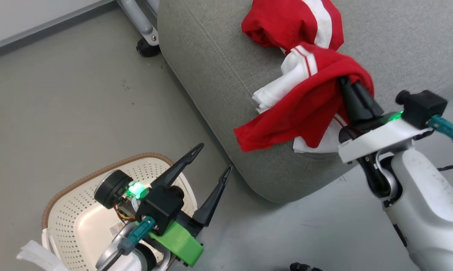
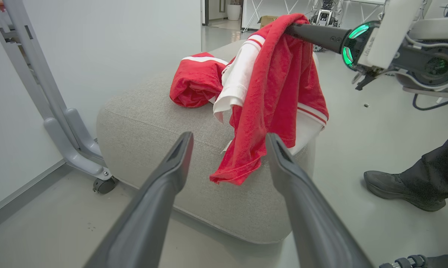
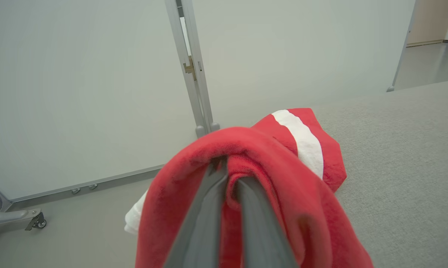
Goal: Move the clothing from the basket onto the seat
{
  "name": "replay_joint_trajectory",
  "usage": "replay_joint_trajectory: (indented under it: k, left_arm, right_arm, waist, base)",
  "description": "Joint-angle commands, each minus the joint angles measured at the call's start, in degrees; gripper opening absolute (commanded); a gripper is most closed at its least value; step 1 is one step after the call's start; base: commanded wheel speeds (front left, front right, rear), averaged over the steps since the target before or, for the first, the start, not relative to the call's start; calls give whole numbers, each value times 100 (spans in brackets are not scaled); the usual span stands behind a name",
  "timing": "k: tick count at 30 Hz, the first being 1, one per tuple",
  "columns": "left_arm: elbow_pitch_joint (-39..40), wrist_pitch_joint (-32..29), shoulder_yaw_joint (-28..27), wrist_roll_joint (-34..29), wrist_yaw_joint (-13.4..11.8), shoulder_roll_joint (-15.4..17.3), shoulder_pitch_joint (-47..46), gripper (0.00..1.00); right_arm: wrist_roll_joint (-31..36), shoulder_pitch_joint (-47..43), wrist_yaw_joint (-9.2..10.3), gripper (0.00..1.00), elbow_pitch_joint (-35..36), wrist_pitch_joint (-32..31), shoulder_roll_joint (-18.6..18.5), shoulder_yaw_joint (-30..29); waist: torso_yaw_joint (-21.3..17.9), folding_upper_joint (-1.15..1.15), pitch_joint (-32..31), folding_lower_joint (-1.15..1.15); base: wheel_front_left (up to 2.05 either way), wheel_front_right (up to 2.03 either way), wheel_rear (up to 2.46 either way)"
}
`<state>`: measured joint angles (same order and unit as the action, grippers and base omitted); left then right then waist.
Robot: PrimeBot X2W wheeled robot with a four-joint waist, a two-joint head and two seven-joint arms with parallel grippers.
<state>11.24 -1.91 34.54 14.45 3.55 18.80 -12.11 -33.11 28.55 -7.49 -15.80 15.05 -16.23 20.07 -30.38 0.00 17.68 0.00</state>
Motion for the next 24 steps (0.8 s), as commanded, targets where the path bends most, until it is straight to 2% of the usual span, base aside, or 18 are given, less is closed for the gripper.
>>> replay_joint_trajectory:
  k: [1, 12, 16, 19, 21, 22, 24]
  left_arm:
    - [53, -36, -38, -50, 33, 75, -174, 100]
    - [375, -321, -3, -349, 181, 295, -1071, 100]
    - [426, -335, 100, -435, 240, 310, -1367, 100]
    - [401, -328, 157, -455, 256, 305, -1499, 100]
    - [370, -305, 172, -454, 259, 297, -1527, 100]
    - [362, -295, 178, -459, 257, 297, -1534, 100]
    - [334, -276, 190, -453, 242, 288, -1536, 100]
  right_arm:
    - [27, 179, 0, 0, 0, 18, 31, -185]
    - [84, 1551, 0, 0, -281, 18, -392, -1898]
    - [124, 1880, 0, 0, -606, 17, -473, -2491]
    - [166, 2013, 0, 0, -1038, 17, -436, -2692]
    - [210, 2015, 1, 60, -1316, 17, -360, -2819]
    - [217, 2004, 1, 98, -1395, 18, -315, -2849]
    - [280, 1920, 0, 100, -1528, 18, -212, -2892]
  waist:
    - [29, 0, 499, 0]
    - [658, 0, 1760, 0]
    - [889, 0, 2106, 0]
    - [995, 0, 2279, 0]
    - [1027, 0, 2339, 0]
    - [1030, 0, 2362, 0]
    - [1036, 0, 2386, 0]
  base:
    - [0, 0, 0]
    - [0, 0, 0]
    - [0, 0, 0]
    - [0, 0, 0]
    - [0, 0, 0]
    - [0, 0, 0]
    - [0, 0, 0]
